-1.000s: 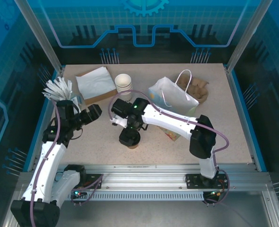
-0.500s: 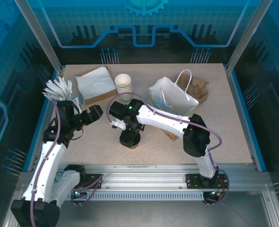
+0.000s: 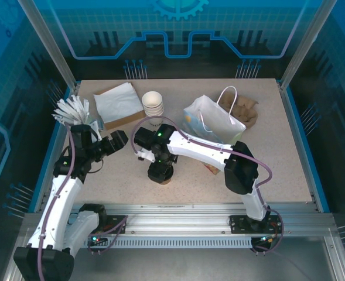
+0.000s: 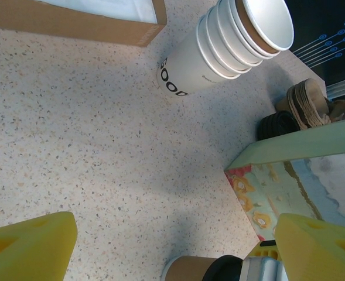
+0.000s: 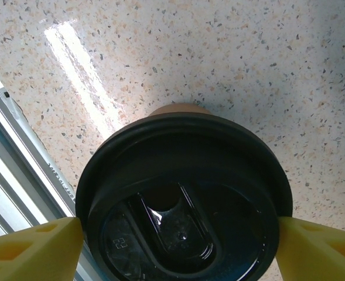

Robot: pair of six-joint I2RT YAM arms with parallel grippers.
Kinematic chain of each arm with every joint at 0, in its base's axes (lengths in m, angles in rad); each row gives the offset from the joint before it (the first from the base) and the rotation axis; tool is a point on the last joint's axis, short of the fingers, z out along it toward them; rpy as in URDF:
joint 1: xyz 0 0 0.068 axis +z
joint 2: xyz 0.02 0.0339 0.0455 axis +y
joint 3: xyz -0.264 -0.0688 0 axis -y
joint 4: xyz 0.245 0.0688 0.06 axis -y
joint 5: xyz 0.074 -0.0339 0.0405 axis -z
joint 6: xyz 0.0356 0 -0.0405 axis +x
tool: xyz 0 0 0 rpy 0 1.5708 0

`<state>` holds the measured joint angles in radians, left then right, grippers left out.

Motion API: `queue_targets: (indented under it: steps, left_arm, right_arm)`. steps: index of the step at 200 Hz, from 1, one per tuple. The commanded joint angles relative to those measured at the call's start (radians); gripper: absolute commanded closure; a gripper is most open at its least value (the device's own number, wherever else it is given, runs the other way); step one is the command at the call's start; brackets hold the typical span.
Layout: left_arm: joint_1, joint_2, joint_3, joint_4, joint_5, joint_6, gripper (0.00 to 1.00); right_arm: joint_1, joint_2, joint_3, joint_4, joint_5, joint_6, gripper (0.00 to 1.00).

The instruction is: Pack the takeout coffee

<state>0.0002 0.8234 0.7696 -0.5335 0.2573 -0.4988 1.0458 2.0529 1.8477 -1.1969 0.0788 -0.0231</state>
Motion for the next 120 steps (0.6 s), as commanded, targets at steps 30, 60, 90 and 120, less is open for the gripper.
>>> queue_targets:
  steps: [30, 60, 90, 120]
  left_arm:
    - [0.011, -0.01, -0.021, 0.024, 0.036, -0.001, 0.11]
    - [0.011, -0.008, -0.022, 0.029, 0.045, -0.003, 0.11]
    - [0.011, -0.008, -0.028, 0.035, 0.056, -0.007, 0.11]
    - [0.011, -0.007, -0.032, 0.039, 0.062, -0.009, 0.11]
  right_arm:
    - [0.008, 0.021, 0.018, -0.027, 0.004, -0.003, 0.2]
    - [0.006, 0.021, 0.014, -0.027, 0.011, -0.004, 0.2]
    - [0.006, 0.024, 0.008, -0.024, 0.015, 0.0, 0.2]
    - [0.006, 0.026, 0.003, -0.023, 0.018, 0.001, 0.21]
